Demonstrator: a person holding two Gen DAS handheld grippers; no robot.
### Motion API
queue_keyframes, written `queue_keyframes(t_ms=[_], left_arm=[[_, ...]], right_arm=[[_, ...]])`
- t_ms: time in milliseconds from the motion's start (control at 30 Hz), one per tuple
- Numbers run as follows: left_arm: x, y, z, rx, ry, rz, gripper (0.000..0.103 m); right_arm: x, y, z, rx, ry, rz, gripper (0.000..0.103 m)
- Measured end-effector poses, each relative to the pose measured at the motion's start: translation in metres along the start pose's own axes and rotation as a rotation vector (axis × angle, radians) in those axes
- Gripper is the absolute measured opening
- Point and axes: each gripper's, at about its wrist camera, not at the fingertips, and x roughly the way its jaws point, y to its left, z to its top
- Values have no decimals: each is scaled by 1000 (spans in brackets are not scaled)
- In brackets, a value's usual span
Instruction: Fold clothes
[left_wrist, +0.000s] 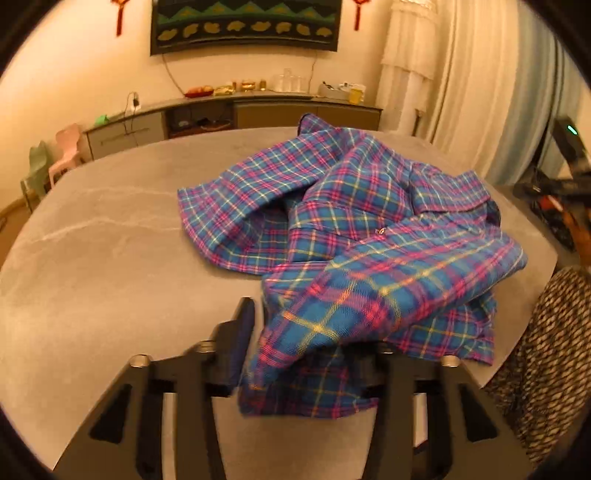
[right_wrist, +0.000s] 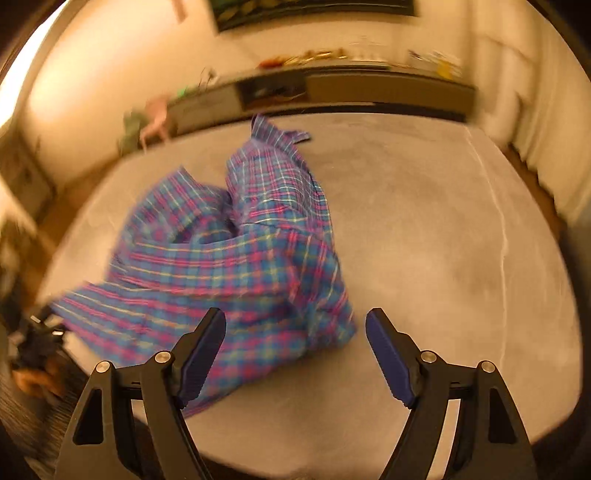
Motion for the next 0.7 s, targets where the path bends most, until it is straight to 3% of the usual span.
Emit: queue_keyframes(t_ms=[67, 100, 133, 167, 200, 233, 300, 433, 700], left_arm=[[2, -7, -2, 34, -8, 3, 49], [4, -9, -2, 44, -12, 9, 43], [5, -10, -2, 47, -10, 14, 14], [7, -9, -1, 43, -2, 12, 8], [5, -7, 0, 35, -11, 11, 8], [2, -6, 1, 29, -27, 18, 7], [-6, -3, 9, 9, -59, 27, 5], [-45, 1, 48, -44, -172, 36, 4], [-219, -1, 166, 60, -517, 55, 4]], right_arm=[[31, -6, 4, -55, 55, 25, 79], [46, -9, 6, -81, 83, 38, 75], [59, -11, 8, -87, 115, 62, 38], [72, -12, 8, -90, 165, 93, 17], [76, -14, 7, -95, 177, 74, 5], [70, -12, 8, -104, 149, 53, 5], [35, -12, 12, -79, 33, 105, 5], [-72, -13, 29, -47, -241, 129, 4], [-279, 23, 91, -138, -701, 60, 4]])
